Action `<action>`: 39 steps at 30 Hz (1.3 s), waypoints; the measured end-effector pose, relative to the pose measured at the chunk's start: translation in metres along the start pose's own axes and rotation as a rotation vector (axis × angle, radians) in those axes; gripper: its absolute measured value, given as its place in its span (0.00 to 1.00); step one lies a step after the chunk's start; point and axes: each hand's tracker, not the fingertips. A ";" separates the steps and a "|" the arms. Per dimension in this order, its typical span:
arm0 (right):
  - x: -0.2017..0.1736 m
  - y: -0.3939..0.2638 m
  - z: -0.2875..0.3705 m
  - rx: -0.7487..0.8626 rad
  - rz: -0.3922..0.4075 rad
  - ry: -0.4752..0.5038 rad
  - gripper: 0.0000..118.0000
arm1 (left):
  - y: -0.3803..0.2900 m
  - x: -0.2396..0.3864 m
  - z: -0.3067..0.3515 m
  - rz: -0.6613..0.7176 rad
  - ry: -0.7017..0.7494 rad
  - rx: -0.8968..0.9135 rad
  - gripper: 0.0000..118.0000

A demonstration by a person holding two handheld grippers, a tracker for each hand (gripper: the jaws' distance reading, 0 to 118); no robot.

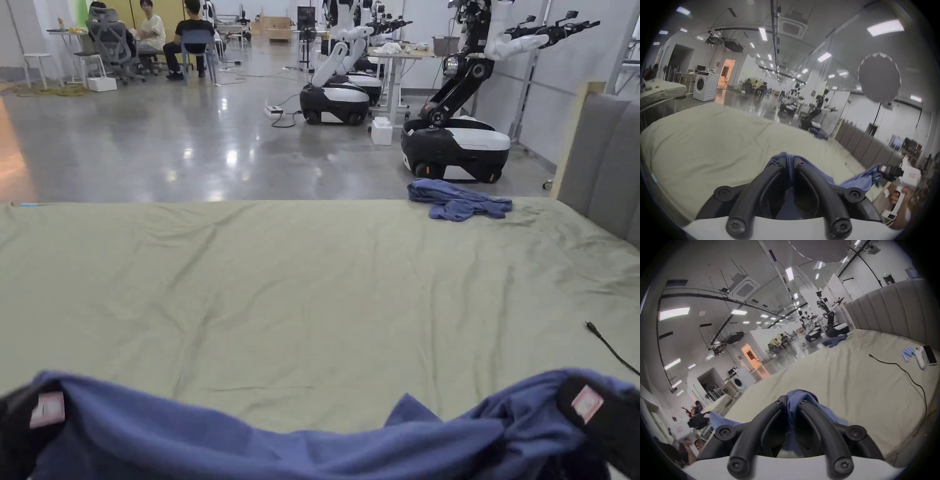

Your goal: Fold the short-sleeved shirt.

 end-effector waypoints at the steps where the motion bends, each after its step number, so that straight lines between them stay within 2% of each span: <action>1: -0.002 0.014 -0.009 -0.014 -0.030 0.028 0.08 | 0.014 -0.003 -0.013 0.021 -0.031 0.016 0.07; 2: -0.005 0.025 -0.018 -0.029 -0.029 0.049 0.08 | 0.025 -0.003 -0.029 0.006 -0.023 0.012 0.07; 5: -0.012 0.059 -0.064 -0.050 0.035 0.014 0.08 | 0.058 -0.004 -0.088 -0.033 -0.023 0.018 0.07; 8: -0.018 0.095 -0.110 -0.033 0.068 0.021 0.08 | 0.092 -0.005 -0.145 -0.014 -0.036 0.006 0.07; 10: -0.025 0.120 -0.129 0.030 0.126 0.048 0.08 | 0.114 -0.002 -0.174 -0.023 -0.019 0.022 0.07; 12: -0.037 0.145 -0.140 0.101 0.235 0.021 0.08 | 0.137 0.000 -0.187 -0.035 0.004 0.095 0.07; 14: -0.046 0.163 -0.143 0.170 0.323 0.034 0.08 | 0.154 0.004 -0.190 -0.035 -0.014 0.149 0.07; 17: -0.047 0.177 -0.148 0.211 0.375 0.051 0.08 | 0.162 -0.003 -0.188 -0.057 -0.011 0.172 0.07; 22: -0.016 0.150 -0.153 0.178 0.357 0.036 0.08 | 0.124 -0.017 -0.188 -0.081 0.024 0.102 0.07; 27: 0.030 0.071 -0.154 0.006 0.287 -0.030 0.08 | 0.040 -0.037 -0.184 -0.081 0.093 -0.146 0.07; 31: 0.054 0.010 -0.129 -0.156 0.216 -0.086 0.08 | -0.024 -0.055 -0.159 -0.105 0.175 -0.344 0.06; 36: 0.062 -0.050 -0.083 -0.342 0.283 -0.193 0.08 | -0.077 -0.080 -0.120 -0.129 0.256 -0.550 0.07; 39: 0.070 -0.079 -0.074 -0.451 0.267 -0.251 0.08 | -0.102 -0.097 -0.109 -0.146 0.276 -0.636 0.07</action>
